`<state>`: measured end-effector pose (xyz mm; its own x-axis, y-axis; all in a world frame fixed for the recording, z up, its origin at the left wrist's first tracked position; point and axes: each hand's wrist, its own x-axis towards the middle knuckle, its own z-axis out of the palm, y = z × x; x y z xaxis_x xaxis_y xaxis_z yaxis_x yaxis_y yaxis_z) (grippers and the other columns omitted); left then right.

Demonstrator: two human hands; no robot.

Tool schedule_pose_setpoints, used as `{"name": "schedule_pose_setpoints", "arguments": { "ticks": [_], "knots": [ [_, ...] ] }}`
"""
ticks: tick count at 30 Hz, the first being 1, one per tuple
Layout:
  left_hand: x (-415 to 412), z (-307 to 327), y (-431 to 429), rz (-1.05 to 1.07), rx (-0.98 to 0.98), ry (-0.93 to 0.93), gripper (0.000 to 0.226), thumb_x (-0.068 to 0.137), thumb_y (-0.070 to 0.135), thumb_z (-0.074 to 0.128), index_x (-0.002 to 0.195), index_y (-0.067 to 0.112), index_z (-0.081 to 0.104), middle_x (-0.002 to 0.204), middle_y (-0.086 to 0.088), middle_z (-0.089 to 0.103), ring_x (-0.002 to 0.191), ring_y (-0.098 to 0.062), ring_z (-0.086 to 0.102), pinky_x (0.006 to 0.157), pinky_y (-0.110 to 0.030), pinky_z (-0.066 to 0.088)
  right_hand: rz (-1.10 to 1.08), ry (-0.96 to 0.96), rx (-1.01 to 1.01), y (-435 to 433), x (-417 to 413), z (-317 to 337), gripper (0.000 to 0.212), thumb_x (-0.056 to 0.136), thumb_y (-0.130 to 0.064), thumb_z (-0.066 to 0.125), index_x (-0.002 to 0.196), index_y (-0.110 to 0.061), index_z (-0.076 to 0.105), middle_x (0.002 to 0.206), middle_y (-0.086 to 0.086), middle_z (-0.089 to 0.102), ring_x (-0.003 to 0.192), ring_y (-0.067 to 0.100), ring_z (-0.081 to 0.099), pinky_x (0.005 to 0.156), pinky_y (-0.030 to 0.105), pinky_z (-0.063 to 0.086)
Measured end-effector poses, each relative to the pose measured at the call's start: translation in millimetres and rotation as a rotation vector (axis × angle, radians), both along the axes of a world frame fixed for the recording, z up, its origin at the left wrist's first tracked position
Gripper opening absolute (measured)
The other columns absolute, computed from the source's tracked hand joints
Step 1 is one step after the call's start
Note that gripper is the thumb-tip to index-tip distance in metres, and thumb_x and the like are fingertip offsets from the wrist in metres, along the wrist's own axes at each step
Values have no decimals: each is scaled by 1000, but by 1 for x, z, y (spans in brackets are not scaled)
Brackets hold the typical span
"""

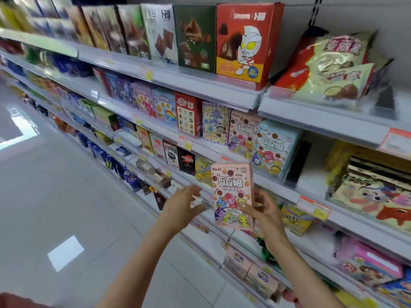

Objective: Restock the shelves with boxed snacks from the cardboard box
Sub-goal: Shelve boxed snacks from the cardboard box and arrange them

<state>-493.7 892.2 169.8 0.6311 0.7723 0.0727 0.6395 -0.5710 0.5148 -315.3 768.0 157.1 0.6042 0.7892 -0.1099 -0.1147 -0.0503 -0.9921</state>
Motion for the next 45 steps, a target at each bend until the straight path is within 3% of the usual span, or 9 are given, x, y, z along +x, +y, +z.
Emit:
{"name": "schedule_pose_setpoints", "arguments": {
  "ticks": [5, 9, 12, 16, 22, 28, 36, 42, 45],
  "knots": [
    [24, 9, 60, -195, -259, -155, 65, 79, 36, 71, 133, 17, 39, 120, 8, 54, 103, -5, 50, 85, -20, 41, -127, -45, 28, 56, -21, 6, 40, 76, -4, 74, 105, -26, 58, 96, -11, 67, 81, -1, 63, 58, 12, 49],
    [45, 12, 93, -276, -404, -230, 60, 78, 26, 75, 126, 16, 40, 113, 6, 56, 99, -6, 54, 68, -3, 41, -253, -19, 73, 83, -28, 8, 41, 78, -3, 71, 111, -23, 58, 98, -10, 69, 83, -2, 65, 60, 12, 49],
    [61, 10, 109, -321, -491, -260, 54, 74, 24, 78, 116, 18, 45, 108, 3, 63, 95, -15, 63, 76, -26, 55, -325, -17, 84, 93, -30, 9, 41, 81, -5, 69, 116, -22, 58, 99, -11, 69, 90, 1, 65, 65, 14, 51],
    [78, 23, 127, -316, -308, -217, 59, 74, 35, 77, 119, 15, 45, 99, 1, 68, 79, -18, 67, 72, -35, 55, -414, -84, 70, 100, -24, 11, 41, 86, -12, 65, 124, -25, 56, 112, -11, 65, 94, -2, 61, 66, 12, 50],
    [104, 36, 136, -320, -212, -211, 65, 74, 37, 76, 128, 13, 49, 120, -1, 60, 107, -20, 58, 79, -25, 43, -402, -216, 15, 104, -17, 5, 46, 91, -14, 59, 119, -48, 49, 116, -26, 59, 104, 3, 58, 90, 37, 53],
    [110, 27, 137, -296, -131, -258, 70, 77, 34, 74, 136, 11, 44, 137, -9, 39, 115, -23, 50, 93, -31, 42, -484, -366, -37, 114, -18, 6, 49, 92, -16, 58, 136, -33, 45, 123, -9, 56, 102, 6, 55, 75, 7, 47],
    [132, 46, 151, -321, -114, -214, 65, 76, 40, 73, 126, 12, 44, 116, -3, 64, 104, -24, 61, 80, -32, 48, -557, -478, -88, 133, -16, 18, 53, 93, -11, 55, 141, -30, 41, 111, -5, 44, 94, 1, 55, 65, -2, 40],
    [121, 59, 170, -392, -164, -218, 64, 76, 37, 74, 129, 14, 45, 115, 0, 66, 98, -19, 63, 79, -30, 49, -637, -476, -83, 142, -20, 5, 39, 94, -10, 54, 132, -20, 54, 120, -1, 58, 100, 7, 59, 73, 3, 44],
    [92, 59, 188, -423, -193, -176, 63, 76, 32, 75, 128, 12, 47, 115, -1, 65, 90, -14, 59, 77, -28, 46, -643, -753, -188, 145, -20, -8, 38, 91, 0, 52, 126, -12, 57, 124, 5, 57, 111, 16, 54, 91, 24, 46]
  ]
}}
